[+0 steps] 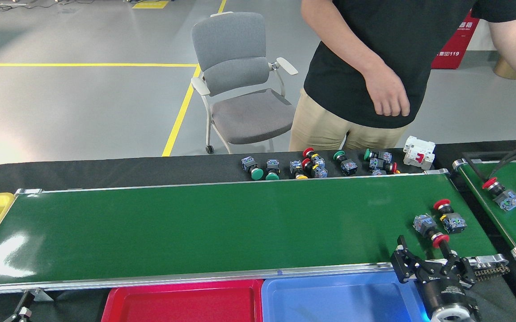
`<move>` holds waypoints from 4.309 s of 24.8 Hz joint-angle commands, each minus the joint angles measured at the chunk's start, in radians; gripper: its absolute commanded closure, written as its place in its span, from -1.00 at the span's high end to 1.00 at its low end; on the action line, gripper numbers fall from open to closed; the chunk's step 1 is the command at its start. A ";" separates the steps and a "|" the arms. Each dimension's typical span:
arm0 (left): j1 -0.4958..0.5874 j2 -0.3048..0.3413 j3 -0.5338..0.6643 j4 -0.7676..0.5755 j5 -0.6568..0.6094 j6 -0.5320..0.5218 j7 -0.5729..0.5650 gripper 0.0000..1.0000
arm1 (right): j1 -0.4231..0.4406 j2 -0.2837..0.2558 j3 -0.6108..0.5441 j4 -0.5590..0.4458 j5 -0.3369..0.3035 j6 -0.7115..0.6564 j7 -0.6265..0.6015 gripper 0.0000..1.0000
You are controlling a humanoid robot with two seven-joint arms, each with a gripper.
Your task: Pick switch part from conveyor to tray
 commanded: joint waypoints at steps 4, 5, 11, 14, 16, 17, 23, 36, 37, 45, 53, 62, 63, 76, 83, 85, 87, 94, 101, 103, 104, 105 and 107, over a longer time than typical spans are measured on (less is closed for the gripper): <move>-0.004 0.017 0.003 -0.008 0.000 0.000 0.002 1.00 | -0.087 -0.019 0.001 0.057 0.001 0.003 0.035 0.86; -0.005 0.017 0.003 -0.008 0.001 -0.001 0.002 1.00 | -0.093 -0.019 0.001 0.065 0.001 0.003 0.035 0.86; -0.011 0.017 0.003 -0.010 0.000 0.000 0.002 1.00 | -0.146 -0.017 0.018 0.139 0.001 0.004 0.037 0.83; -0.013 0.017 0.003 -0.010 0.000 0.000 0.000 1.00 | -0.165 -0.014 0.036 0.145 -0.001 0.003 0.057 0.27; -0.014 0.017 0.003 -0.010 0.000 -0.001 0.002 1.00 | -0.165 -0.017 0.062 0.148 -0.001 0.003 0.074 -0.29; -0.014 0.017 0.003 -0.010 0.000 0.000 0.002 1.00 | -0.166 -0.017 0.073 0.148 -0.004 0.003 0.088 -0.49; -0.017 0.016 0.004 -0.010 0.003 0.000 0.002 1.00 | -0.177 -0.017 0.077 0.140 -0.013 -0.011 0.100 -0.75; -0.017 0.020 0.012 -0.011 0.007 -0.003 0.000 1.00 | -0.085 0.070 0.378 -0.179 -0.038 -0.267 0.117 -0.64; -0.016 0.020 0.012 -0.011 0.007 -0.003 0.002 1.00 | -0.085 0.070 0.424 -0.179 -0.038 -0.267 0.117 -0.62; -0.016 0.019 0.010 -0.010 0.010 -0.004 0.002 1.00 | -0.018 0.098 0.588 -0.177 -0.034 -0.260 0.172 1.00; -0.013 0.017 0.010 -0.008 0.006 0.000 0.002 1.00 | -0.102 0.131 0.421 -0.176 -0.039 -0.200 0.181 1.00; -0.011 0.009 0.017 -0.008 0.006 0.005 0.009 1.00 | -0.065 0.036 0.116 -0.179 -0.033 0.087 0.022 0.99; -0.010 0.009 0.017 -0.008 0.006 0.005 0.009 1.00 | -0.022 0.027 0.104 -0.185 -0.031 0.086 -0.014 1.00; -0.011 0.017 0.018 -0.007 0.006 0.002 0.009 1.00 | 0.174 -0.005 0.136 -0.283 0.004 0.053 -0.055 1.00; -0.014 0.017 0.017 -0.005 0.004 0.002 0.009 1.00 | -0.073 0.133 0.194 -0.010 0.139 0.056 0.023 0.99; -0.014 0.019 0.017 -0.002 0.004 0.002 0.009 1.00 | -0.123 0.142 0.200 0.037 0.140 0.084 0.037 0.99; -0.014 0.019 0.017 -0.002 0.004 0.000 0.009 1.00 | -0.180 0.145 0.234 0.099 0.142 0.109 0.043 0.99; -0.016 0.019 0.017 0.001 0.004 0.000 0.009 1.00 | -0.323 0.145 0.349 0.297 0.127 0.153 0.057 0.30; -0.014 0.020 0.014 0.002 0.003 0.000 0.008 1.00 | -0.328 0.141 0.367 0.283 0.117 0.121 0.065 -0.60; -0.014 0.019 0.014 0.002 0.003 0.000 0.006 1.00 | -0.315 0.144 0.367 0.234 0.114 0.075 0.068 -0.69; -0.013 0.019 0.014 0.001 0.003 0.002 0.006 1.00 | -0.305 0.142 0.367 0.194 0.108 0.060 0.074 -0.69; -0.013 0.019 0.014 0.001 0.003 0.002 0.006 1.00 | -0.286 0.139 0.367 0.156 0.097 0.049 0.080 -0.69; -0.014 0.019 0.014 0.001 0.003 0.002 0.006 1.00 | -0.222 0.134 0.369 0.021 0.070 -0.006 0.098 -0.69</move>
